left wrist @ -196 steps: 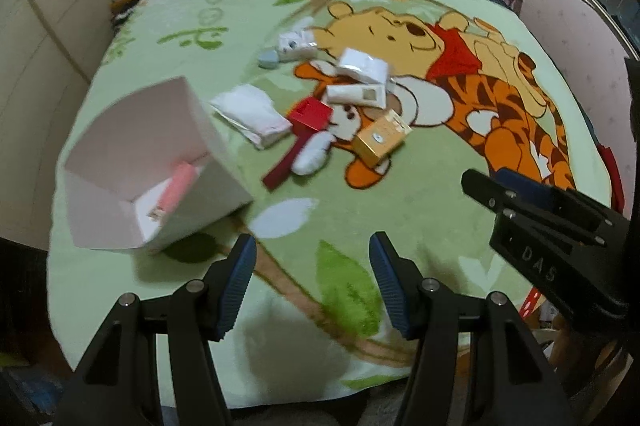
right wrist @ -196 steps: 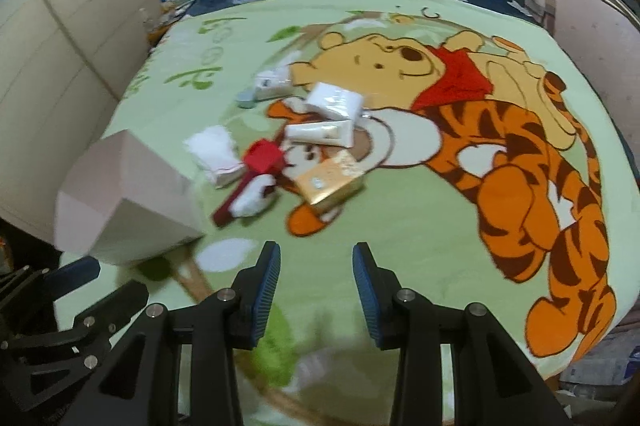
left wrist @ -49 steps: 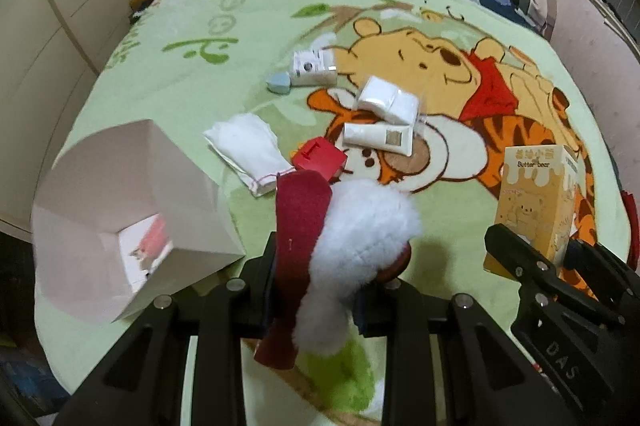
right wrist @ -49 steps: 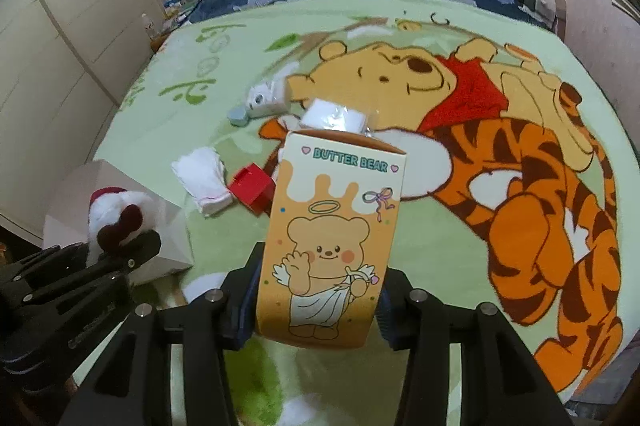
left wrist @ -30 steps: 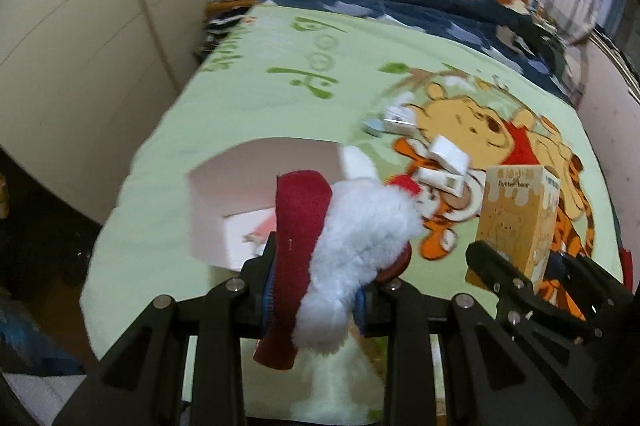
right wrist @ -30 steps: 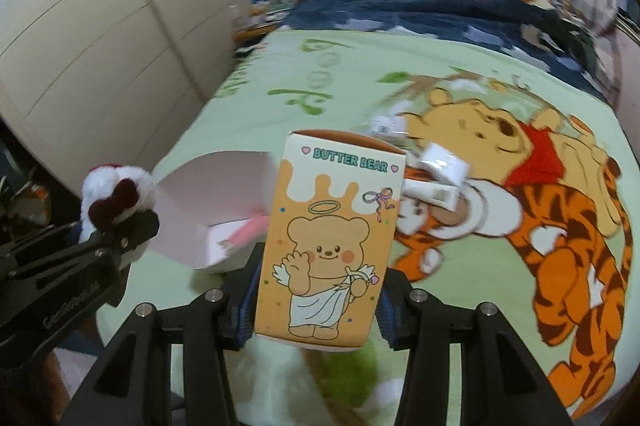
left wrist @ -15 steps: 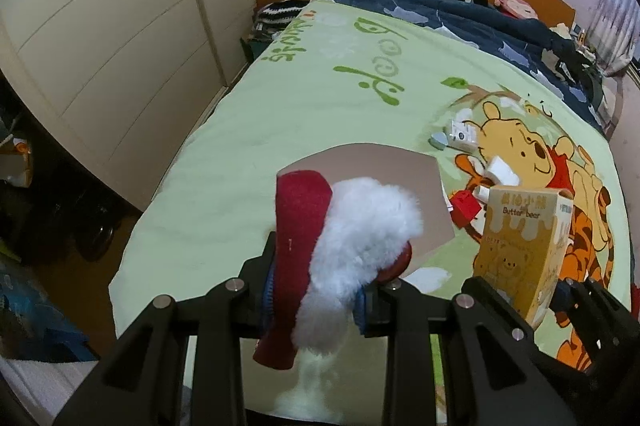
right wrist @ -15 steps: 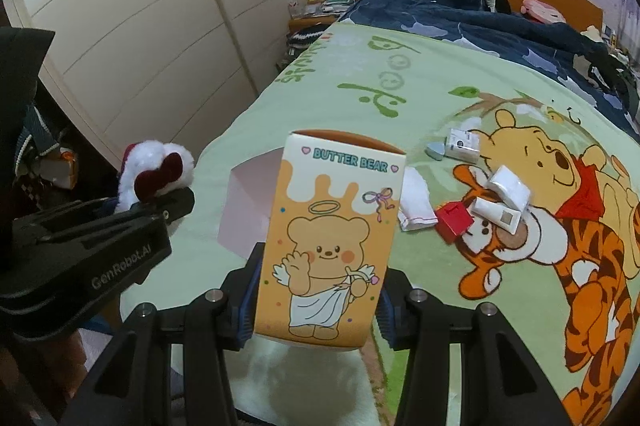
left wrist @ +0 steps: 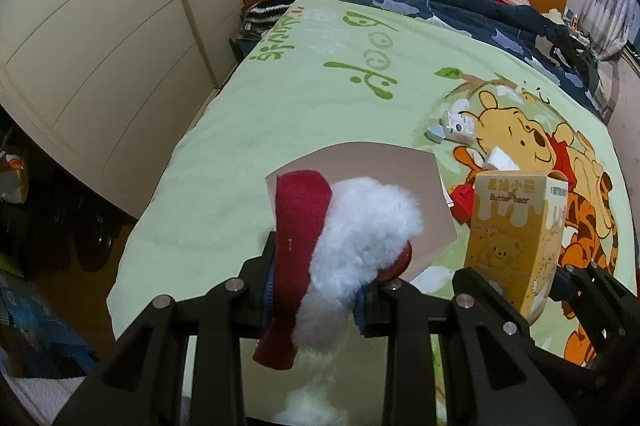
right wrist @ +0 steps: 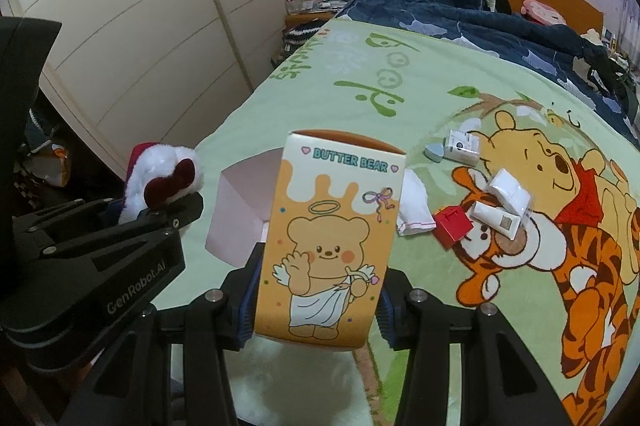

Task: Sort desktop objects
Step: 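Carry the Santa hat and Butter Bear box over the white box, then open the left tool to drop the Santa hat into the box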

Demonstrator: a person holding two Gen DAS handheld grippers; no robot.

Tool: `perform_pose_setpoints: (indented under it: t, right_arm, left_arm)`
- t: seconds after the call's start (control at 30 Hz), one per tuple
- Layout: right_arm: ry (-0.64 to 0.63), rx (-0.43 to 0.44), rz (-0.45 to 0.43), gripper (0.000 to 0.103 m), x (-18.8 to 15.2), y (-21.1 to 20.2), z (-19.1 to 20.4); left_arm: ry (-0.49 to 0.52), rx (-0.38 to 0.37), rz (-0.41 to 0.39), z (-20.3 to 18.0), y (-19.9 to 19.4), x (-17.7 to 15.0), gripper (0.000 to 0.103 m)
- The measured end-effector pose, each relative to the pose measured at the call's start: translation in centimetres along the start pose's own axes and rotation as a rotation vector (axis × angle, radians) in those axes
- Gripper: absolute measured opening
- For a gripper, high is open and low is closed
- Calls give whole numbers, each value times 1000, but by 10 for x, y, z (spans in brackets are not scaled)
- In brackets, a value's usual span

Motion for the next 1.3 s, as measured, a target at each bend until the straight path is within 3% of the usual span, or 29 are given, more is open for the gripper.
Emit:
perform_pose_setpoints:
  t: [0.4,0.83,0.93,1.2,1.3]
  right_arm:
    - [-3,-21,33,48,12,26,-5]
    - [-68,-46,118,48,23,80,-9]
    - [-79,-50,147,48,22,91,-11]
    - [-32,-42,197,50,15,105,-23]
    - [-11,-40,223,50,13,107,-26]
  left_arm:
    - [16,1,23,5,17,7,31]
    - [78,-15,100,4,71,15,34]
    - [94,-5,126,4,83,15,37]
    - [92,15,190,7,101,13,59]
    - [89,7,207,7,105,13,62]
Point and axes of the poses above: each gripper's, at about its wrist camera, not at the fingertips, and y roughly the way its jaws point, z to its left, x to its top, the point moved 10 cm from there along y, roughly the way its jaws point, and after that the axes turned 5 degrees about z, right-handed, at the moved point
